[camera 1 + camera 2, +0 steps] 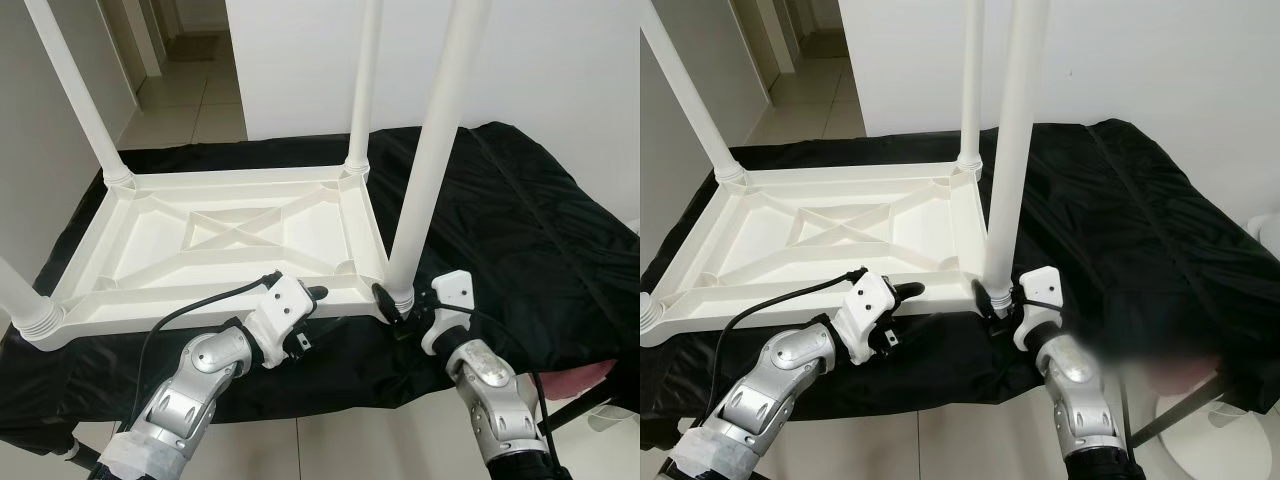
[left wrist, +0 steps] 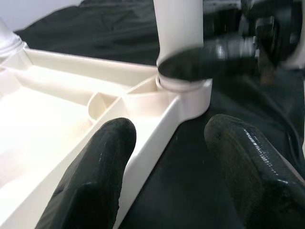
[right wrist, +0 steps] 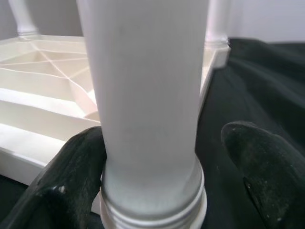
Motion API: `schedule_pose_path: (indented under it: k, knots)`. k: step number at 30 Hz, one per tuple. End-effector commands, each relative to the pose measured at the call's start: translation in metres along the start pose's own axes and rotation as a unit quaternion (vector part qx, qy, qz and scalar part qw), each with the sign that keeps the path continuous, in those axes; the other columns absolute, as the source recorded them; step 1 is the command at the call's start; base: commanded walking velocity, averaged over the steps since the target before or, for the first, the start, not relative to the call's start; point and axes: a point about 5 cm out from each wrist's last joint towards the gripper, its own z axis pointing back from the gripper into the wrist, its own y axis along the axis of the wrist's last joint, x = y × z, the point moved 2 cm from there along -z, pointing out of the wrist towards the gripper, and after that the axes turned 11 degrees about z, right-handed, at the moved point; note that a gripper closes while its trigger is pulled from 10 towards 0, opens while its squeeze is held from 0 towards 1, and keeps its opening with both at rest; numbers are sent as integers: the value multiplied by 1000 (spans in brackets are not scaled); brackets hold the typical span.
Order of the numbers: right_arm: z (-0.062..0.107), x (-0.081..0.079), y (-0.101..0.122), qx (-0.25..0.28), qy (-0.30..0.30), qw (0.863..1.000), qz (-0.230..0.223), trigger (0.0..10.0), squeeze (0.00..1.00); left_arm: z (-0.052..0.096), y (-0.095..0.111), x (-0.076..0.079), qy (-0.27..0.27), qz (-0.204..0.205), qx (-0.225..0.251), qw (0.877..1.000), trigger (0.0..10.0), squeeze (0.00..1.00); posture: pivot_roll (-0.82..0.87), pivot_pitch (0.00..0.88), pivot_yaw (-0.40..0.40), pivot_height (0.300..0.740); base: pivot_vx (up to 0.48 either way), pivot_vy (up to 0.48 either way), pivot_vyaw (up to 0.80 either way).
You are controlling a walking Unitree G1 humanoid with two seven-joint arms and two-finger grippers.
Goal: Building children table
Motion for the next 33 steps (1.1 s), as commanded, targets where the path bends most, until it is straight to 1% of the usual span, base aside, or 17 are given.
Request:
schedule_pose_path:
  k: [1, 2, 4, 7, 12, 14, 15, 16, 17, 18, 22, 25, 26, 28, 29, 32, 33]
  knots:
    - [-8, -1, 6, 20, 45, 999, 21, 10000, 0, 4, -4, -7, 32, -5, -6, 999, 10000, 0, -54, 0, 100, 740, 0, 0, 0]
    - [-8, -1, 6, 20, 45, 999, 21, 10000, 0, 4, -4, -7, 32, -5, -6, 999, 10000, 0, -54, 0, 100, 740, 0, 0, 0]
    - [-12, -1, 8, 28, 74, 996, 36, 10000, 0, 4, -4, -7, 30, -6, -7, 999, 10000, 0, -53, 0, 101, 740, 0, 0, 0]
    - [-16, 2, 9, 30, 100, 993, 52, 10000, 0, 3, -3, -6, 29, -8, -6, 1000, 10000, 0, -53, 0, 104, 740, 0, 0, 0]
    - [-19, 4, 9, 33, 117, 991, 59, 9961, 0, 2, -3, -5, 28, -10, -6, 1000, 10000, 0, -48, 0, 104, 740, 0, 0, 0]
    - [-23, 7, 9, 35, 132, 988, 65, 2627, 0, 2, -2, -5, 27, -13, -4, 1000, 10000, 0, -41, 0, 100, 740, 0, 0, 0]
    - [-25, 7, 9, 35, 137, 988, 66, 2627, 0, 2, -2, -5, 27, -14, -4, 1000, 10000, 0, -41, 0, 100, 740, 0, 0, 0]
    - [-26, 8, 8, 33, 142, 987, 65, 745, 0, 2, -2, -5, 27, -15, -4, 1000, 10000, 0, -41, 0, 100, 740, 0, 0, 0]
    - [-26, 8, 7, 32, 146, 987, 65, 745, 0, 2, -2, -5, 28, -16, -4, 999, 10000, 0, -41, 0, 100, 740, 0, 0, 0]
    - [-26, 9, 5, 27, 148, 987, 63, 0, 0, 3, -3, -5, 30, -17, -5, 999, 10000, 0, -32, 0, 88, 740, 0, 0, 0]
    - [-25, 10, 3, 24, 150, 986, 63, 0, 0, 3, -4, -5, 31, -17, -8, 999, 10000, 0, -29, 0, 86, 740, 0, 0, 0]
    - [-22, 12, -1, 11, 147, 988, 49, 157, 0, 5, -9, -2, 32, -14, -15, 999, 10000, 0, -23, 0, 78, 740, 0, 0, 0]
    - [-19, 12, -4, 6, 147, 989, 23, 9451, 0, 6, -11, 0, 32, -15, -16, 999, 10000, 0, -23, 0, 78, 740, 0, 0, 0]
    - [-19, 12, -5, 6, 147, 989, 18, 9451, 0, 7, -11, 1, 32, -15, -16, 999, 10000, 0, -23, 0, 78, 740, 0, 0, 0]
    - [-18, 11, -6, 7, 146, 989, 19, 10000, 0, 6, -10, 1, 33, -14, -15, 999, 10000, 0, -17, 0, 71, 740, 0, 0, 0]
    - [-18, 11, -6, 10, 145, 989, 24, 10000, 0, 6, -10, 1, 34, -14, -14, 999, 10000, 0, -17, 0, 71, 740, 0, 0, 0]
    - [-19, 11, -11, -14, 134, 990, 40, 10000, 0, 7, -9, 1, 35, -15, -13, 999, 10000, 0, -10, 0, 66, 740, 0, 0, 0]
